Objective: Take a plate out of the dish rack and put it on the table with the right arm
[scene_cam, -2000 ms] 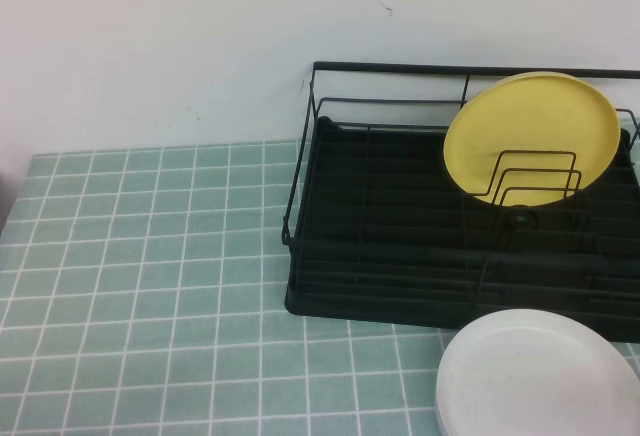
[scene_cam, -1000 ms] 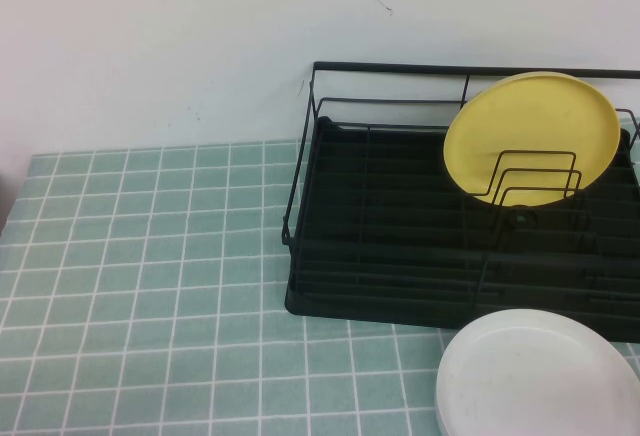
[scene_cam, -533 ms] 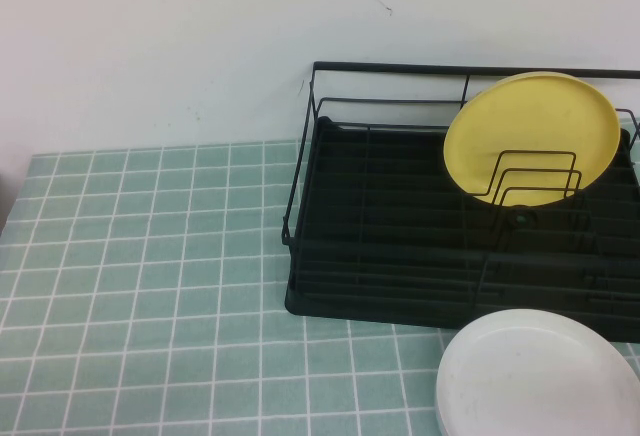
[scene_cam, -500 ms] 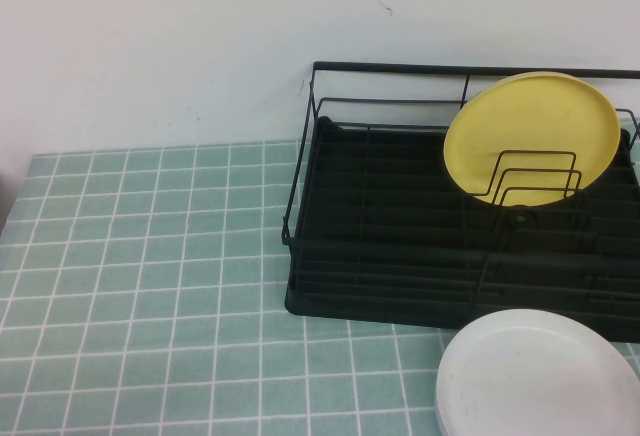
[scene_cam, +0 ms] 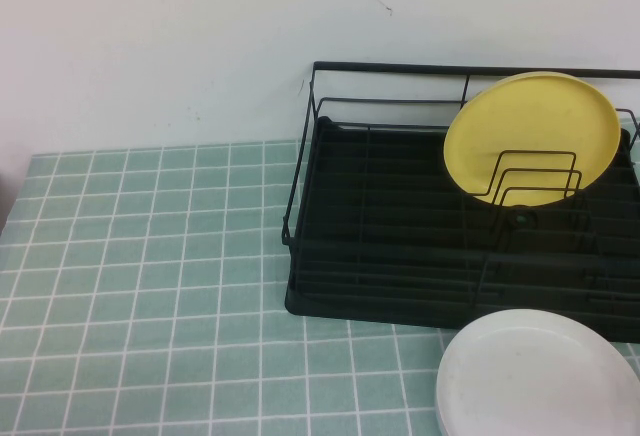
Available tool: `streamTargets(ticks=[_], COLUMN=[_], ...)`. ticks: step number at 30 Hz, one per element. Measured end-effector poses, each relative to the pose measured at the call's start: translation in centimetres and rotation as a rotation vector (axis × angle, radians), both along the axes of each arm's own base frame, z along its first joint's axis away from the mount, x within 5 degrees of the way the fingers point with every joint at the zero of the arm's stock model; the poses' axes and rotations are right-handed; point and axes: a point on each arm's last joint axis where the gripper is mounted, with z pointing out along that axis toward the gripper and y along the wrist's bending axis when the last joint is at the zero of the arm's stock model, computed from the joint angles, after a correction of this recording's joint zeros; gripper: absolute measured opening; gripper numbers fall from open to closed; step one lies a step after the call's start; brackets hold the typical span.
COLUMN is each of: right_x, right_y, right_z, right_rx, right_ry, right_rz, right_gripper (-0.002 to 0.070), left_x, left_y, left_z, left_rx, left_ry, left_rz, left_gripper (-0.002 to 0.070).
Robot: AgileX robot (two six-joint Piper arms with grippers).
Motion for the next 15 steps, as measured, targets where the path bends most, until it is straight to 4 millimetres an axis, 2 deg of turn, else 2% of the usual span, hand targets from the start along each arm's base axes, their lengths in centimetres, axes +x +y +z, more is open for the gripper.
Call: streamTargets(ticks=[8, 12, 15], right_x=[-0.1, 0.3, 1.7], right_y=[0.4, 0.8, 1.2], right_z=[-0.1, 1.4, 2.9], right_rx=[0.105, 0.061, -0.012], right_ry=[0.034, 0.086, 0.202], right_rz=[0.042, 0.084, 0.131], right_gripper=[-0.0001, -0.0001, -0.0001], left_x=[0.0, 0.0, 0.0], left_y=[0.0, 0.0, 0.0], left_z=[0.0, 0.0, 0.0], left_rx=[0.000, 0.000, 0.000], left_ry=[0.000, 0.000, 0.000], left_rz=[0.000, 0.000, 0.000], left_gripper=[-0.0003, -0.0003, -0.0003])
